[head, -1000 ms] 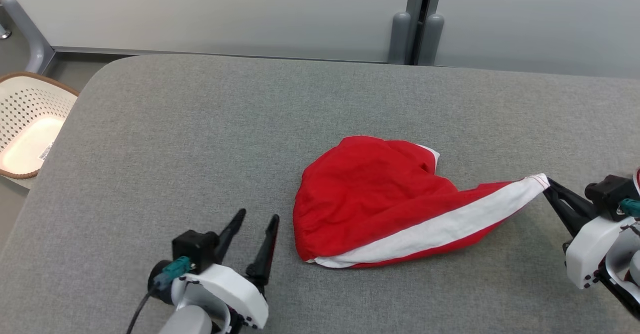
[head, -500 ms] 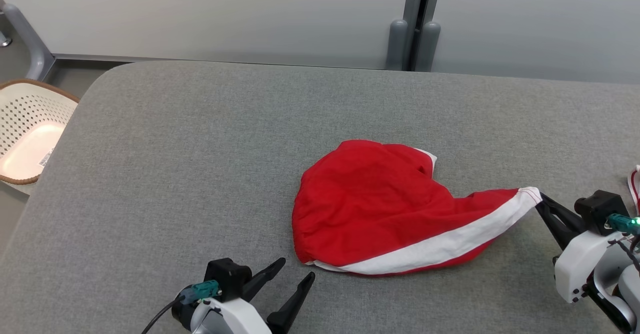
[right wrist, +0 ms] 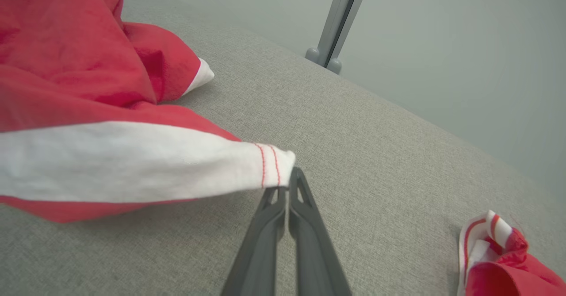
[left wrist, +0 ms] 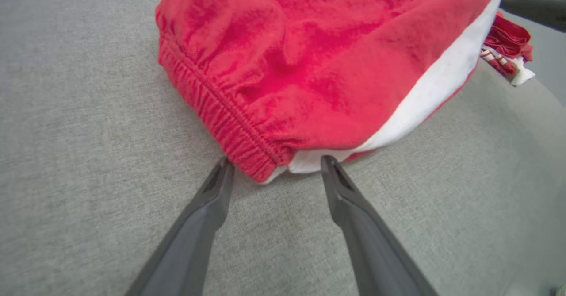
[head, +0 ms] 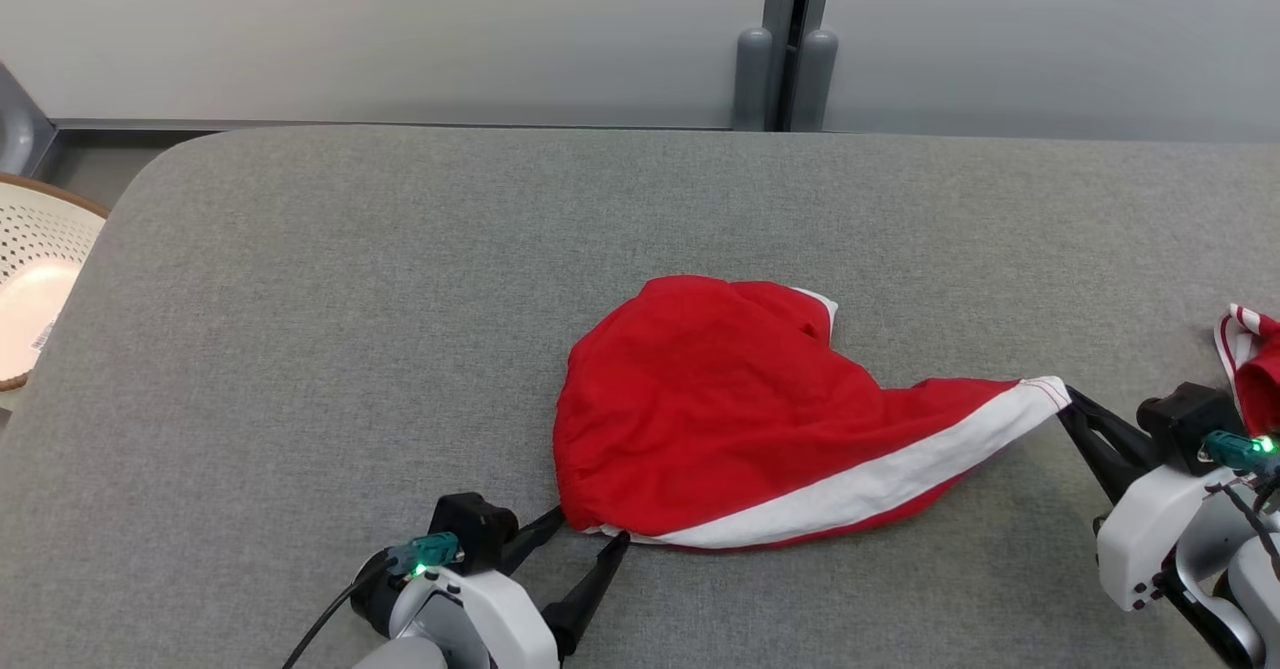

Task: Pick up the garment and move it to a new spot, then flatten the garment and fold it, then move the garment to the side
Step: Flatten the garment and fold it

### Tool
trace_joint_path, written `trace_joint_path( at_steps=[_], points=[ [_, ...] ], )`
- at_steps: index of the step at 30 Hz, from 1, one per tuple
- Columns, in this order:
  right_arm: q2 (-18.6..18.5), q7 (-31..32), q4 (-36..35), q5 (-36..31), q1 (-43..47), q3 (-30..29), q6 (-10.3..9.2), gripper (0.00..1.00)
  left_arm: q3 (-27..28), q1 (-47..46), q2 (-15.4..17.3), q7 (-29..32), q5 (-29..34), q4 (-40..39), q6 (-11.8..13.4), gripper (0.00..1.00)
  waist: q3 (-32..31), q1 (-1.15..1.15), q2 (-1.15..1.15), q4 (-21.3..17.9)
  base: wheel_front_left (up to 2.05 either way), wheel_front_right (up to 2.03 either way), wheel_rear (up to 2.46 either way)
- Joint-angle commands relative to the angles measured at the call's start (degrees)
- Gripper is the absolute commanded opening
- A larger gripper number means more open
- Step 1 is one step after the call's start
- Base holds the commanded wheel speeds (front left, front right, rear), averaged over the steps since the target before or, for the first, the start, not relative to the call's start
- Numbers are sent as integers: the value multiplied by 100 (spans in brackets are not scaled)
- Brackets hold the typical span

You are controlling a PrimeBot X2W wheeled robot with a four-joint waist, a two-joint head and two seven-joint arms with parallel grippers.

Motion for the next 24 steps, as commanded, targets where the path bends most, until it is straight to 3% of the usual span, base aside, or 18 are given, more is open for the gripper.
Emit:
trace_joint_path(
  at_steps=[1, 5, 7, 8, 9, 17, 24],
  points=[
    [18, 51, -82, -53, 105, -84, -13, 0, -41, -147, -20, -75, -57, 131, 4, 100, 46, 0, 0, -46, 0, 0, 0],
    [53, 112, -176, -122, 172, -222, -13, 0, -187, -284, -93, -109, -189, 294, 4, 100, 92, 0, 0, -82, 0, 0, 0],
    [86, 127, -217, -133, 218, -277, -13, 0, -292, -348, -82, -130, -238, 332, 4, 36, 104, 0, 0, -91, 0, 0, 0],
    [86, 127, -217, -133, 218, -277, -13, 0, -292, -348, -82, -130, -238, 332, 4, 36, 104, 0, 0, -91, 0, 0, 0],
    [119, 151, -252, -175, 230, -334, -13, 0, -401, -386, -38, -166, -281, 324, 4, 0, 108, 0, 0, -96, 0, 0, 0],
    [281, -6, -262, -278, 353, -665, -13, 0, -733, -560, 343, -267, -421, 112, 4, 0, -7, 0, 0, -2, 0, 0, 0],
    [508, -322, -412, -530, 328, -1013, -13, 0, -618, -982, 842, -185, -402, -537, 4, 0, -220, 0, 0, 40, 0, 0, 0]
  ],
)
